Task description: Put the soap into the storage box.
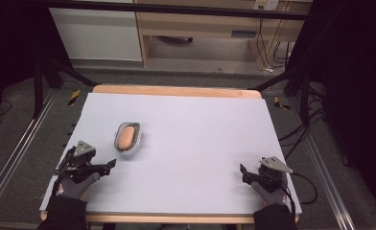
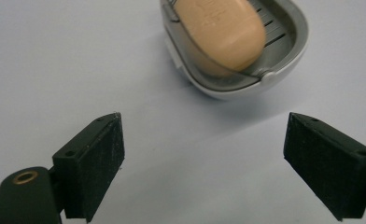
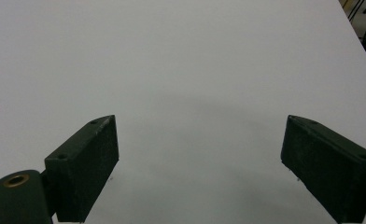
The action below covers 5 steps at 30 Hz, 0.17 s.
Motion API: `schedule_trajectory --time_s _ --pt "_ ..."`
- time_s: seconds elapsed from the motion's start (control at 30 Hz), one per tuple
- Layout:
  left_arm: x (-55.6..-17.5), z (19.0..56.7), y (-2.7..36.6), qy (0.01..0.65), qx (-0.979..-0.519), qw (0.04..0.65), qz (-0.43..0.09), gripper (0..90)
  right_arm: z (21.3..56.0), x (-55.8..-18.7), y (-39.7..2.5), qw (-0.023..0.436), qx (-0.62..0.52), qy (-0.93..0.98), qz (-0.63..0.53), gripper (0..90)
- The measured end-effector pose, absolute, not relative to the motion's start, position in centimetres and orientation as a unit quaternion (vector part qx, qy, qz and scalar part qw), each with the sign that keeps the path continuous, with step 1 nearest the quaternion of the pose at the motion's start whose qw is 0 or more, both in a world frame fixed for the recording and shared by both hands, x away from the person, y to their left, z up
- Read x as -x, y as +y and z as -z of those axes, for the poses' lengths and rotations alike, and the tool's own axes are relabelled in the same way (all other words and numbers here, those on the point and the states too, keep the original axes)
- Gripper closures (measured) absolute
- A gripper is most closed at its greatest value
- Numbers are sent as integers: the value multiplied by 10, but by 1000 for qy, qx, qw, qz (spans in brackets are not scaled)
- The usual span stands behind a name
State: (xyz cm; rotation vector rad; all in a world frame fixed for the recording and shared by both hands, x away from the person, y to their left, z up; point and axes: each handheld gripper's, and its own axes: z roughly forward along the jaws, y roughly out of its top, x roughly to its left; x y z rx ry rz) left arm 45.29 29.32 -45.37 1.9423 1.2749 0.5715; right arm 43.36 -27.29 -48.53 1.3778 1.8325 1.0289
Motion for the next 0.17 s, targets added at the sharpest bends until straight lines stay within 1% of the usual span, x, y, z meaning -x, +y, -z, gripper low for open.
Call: schedule_trajectory --time_s 0.17 --pt "-451 461 301 510 -749 357 -227 119 485 -434 -273 309 -522 694 -388 112"
